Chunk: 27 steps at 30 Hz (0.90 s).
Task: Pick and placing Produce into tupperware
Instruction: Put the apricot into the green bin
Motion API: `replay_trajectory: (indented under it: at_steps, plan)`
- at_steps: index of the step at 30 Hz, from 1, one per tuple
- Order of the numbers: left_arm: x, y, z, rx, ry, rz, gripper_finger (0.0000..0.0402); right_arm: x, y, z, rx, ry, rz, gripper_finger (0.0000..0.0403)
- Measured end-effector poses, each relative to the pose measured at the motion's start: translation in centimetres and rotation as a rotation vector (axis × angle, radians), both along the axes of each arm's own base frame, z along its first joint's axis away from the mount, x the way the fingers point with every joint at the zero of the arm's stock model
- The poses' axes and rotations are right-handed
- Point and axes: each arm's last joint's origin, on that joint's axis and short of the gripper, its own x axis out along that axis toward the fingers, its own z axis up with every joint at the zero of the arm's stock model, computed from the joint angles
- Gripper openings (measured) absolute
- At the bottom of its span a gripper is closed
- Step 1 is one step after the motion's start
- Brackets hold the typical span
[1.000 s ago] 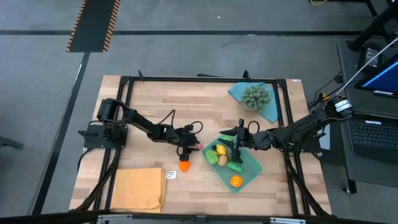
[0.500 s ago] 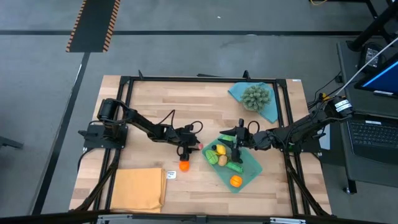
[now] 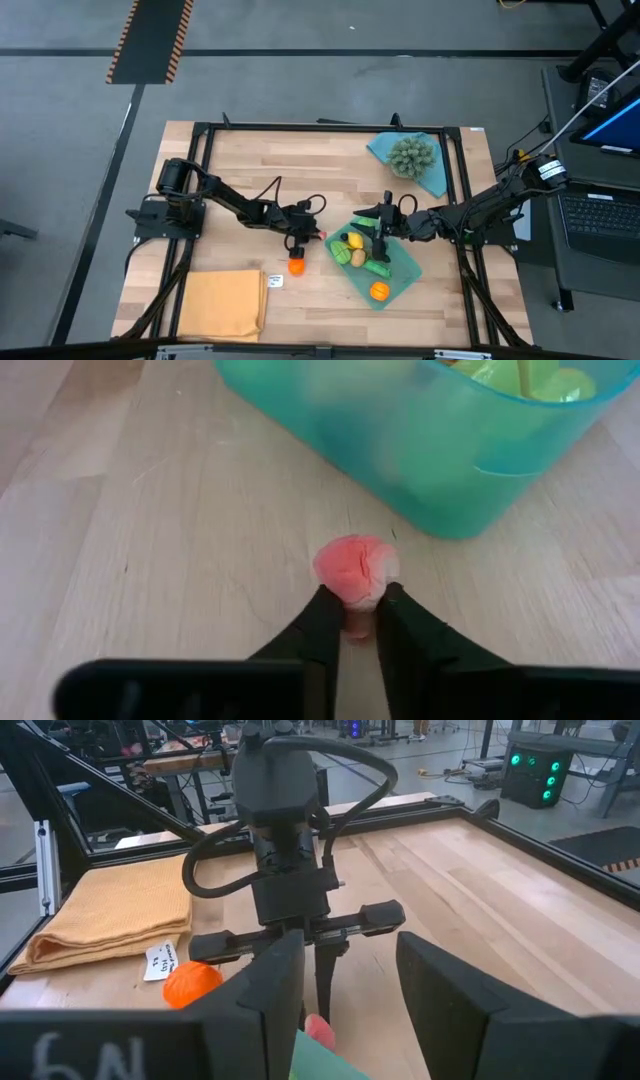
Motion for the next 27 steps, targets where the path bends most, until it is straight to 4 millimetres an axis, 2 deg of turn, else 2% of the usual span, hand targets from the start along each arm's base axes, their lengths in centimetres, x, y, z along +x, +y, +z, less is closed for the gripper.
replay_trajectory:
  at_steps: [4, 13, 21, 27]
  plan:
    - [0.0, 0.0, 0.0, 0.0, 0.0, 0.001, 0.0023, 0.0, 0.0, 0.0, 0.0, 0.0, 0.0, 0.0163]
    - [-0.4, 0.8, 0.6, 0.029, 0.038, 0.003, 0.0021, 0.0, 0.0, 0.0, 0.0, 0.001, 0.0, 0.0163]
    - [-1.7, 2.1, 4.4, 0.059, 0.041, 0.012, 0.0011, 0.0, 0.0, -0.2, -0.007, 0.019, 0.0, 0.0163]
    - [-2.2, 2.8, 6.9, 0.03, -0.034, -0.035, 0.0008, -0.5, -0.2, 1.0, -0.026, -0.021, 0.007, 0.0163]
